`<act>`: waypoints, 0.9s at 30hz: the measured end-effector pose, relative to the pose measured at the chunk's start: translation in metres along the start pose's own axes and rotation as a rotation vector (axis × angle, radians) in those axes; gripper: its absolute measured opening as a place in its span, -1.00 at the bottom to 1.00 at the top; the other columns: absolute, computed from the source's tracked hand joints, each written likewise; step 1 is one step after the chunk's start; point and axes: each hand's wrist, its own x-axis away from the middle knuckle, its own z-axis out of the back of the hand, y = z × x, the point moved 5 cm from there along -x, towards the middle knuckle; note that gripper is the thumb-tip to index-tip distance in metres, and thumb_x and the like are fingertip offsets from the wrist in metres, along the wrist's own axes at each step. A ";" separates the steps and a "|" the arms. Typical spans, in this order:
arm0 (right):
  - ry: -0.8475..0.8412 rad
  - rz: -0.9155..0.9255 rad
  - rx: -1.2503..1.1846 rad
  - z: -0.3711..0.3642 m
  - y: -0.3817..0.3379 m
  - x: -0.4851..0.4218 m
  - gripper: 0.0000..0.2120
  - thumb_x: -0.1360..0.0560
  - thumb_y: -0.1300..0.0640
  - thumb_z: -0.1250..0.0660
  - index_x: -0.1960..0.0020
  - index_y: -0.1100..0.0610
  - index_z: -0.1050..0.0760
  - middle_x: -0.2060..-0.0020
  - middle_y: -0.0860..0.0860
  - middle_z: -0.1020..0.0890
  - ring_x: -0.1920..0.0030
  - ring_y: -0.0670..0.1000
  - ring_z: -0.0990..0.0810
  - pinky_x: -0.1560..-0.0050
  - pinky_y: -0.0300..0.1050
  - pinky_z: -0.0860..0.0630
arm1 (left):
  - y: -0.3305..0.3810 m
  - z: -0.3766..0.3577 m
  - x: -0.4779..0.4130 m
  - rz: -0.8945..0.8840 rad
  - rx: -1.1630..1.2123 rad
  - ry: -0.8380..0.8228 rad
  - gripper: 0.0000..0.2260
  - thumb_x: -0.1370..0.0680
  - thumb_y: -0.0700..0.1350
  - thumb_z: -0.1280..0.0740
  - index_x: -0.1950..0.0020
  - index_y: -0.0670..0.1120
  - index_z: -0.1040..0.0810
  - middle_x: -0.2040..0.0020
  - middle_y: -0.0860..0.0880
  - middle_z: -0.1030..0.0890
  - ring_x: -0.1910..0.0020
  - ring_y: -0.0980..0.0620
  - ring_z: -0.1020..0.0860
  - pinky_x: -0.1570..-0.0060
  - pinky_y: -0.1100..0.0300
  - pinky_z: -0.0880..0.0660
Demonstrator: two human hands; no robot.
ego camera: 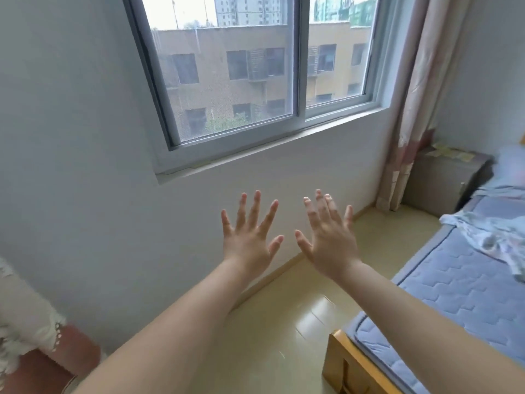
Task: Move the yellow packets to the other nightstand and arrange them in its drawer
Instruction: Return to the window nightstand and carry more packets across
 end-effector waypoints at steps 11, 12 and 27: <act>0.034 -0.222 0.086 -0.140 0.166 -0.222 -0.31 -0.49 -0.24 0.08 -0.52 0.10 -0.15 -0.52 0.12 -0.14 -0.51 0.15 -0.13 -0.42 0.32 0.04 | 0.044 -0.099 -0.312 -0.254 0.041 0.019 -0.40 -0.60 0.27 0.06 -0.51 0.20 0.34 -0.53 0.02 0.40 -0.49 -0.05 0.41 -0.41 -0.21 0.33; 0.027 -0.239 0.090 -0.151 0.183 -0.246 -0.29 -0.49 -0.25 0.11 -0.53 0.09 -0.12 -0.53 0.12 -0.11 -0.52 0.15 -0.10 -0.43 0.31 0.07 | 0.050 -0.105 -0.345 -0.271 0.037 0.021 -0.40 -0.60 0.27 0.05 -0.51 0.20 0.33 -0.53 0.02 0.38 -0.49 -0.05 0.40 -0.42 -0.21 0.32; -0.011 -0.523 0.312 -0.274 0.451 -0.507 -0.33 -0.49 -0.21 0.04 -0.47 0.15 -0.28 -0.47 0.16 -0.27 -0.45 0.18 -0.29 -0.35 0.36 -0.17 | 0.176 -0.198 -0.768 -0.581 0.098 0.072 -0.39 -0.60 0.27 0.05 -0.52 0.18 0.32 -0.55 0.00 0.35 -0.51 -0.08 0.37 -0.45 -0.26 0.23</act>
